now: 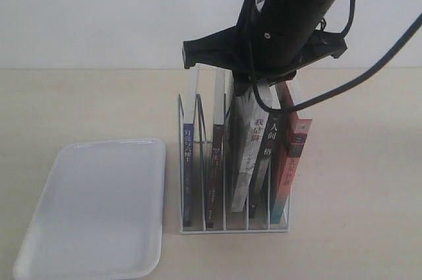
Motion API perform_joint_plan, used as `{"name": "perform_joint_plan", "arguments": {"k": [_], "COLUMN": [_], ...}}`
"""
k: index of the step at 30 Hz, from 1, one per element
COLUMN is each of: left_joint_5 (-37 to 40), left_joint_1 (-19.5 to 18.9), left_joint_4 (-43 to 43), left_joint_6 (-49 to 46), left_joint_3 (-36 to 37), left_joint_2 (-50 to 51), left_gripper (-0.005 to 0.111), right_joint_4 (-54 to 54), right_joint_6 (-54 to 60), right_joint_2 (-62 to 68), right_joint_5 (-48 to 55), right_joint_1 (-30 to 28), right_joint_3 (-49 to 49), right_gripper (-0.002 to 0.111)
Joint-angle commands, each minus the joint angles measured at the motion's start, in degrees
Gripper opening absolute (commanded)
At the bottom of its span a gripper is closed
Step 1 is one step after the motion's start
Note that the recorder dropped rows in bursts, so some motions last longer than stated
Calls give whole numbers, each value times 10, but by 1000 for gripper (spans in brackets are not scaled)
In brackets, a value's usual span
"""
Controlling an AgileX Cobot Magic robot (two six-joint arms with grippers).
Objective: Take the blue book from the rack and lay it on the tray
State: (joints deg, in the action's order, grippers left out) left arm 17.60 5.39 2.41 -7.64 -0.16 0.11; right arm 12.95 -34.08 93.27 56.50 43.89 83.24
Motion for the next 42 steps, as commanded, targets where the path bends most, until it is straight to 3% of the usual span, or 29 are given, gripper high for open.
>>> {"name": "perform_joint_plan", "arguments": {"k": [1,21,42], "left_joint_5": [-8,-8,-8], "left_joint_1": [5,5,5], "left_joint_4": [-5,-5,-5], "left_joint_6": [6,6,6], "left_joint_3": [2,2,2], "left_joint_2": [-1,-1,-1], "left_gripper": [5,5,5], "right_joint_4": [10,-9,15], "right_joint_6": [2,-1,14], "right_joint_2": [-19,-33,-34], "right_joint_5": [-15,62,63], "right_joint_1": [1,1,1], "right_joint_3": [4,76,100], "right_gripper": [0,0,0]}}
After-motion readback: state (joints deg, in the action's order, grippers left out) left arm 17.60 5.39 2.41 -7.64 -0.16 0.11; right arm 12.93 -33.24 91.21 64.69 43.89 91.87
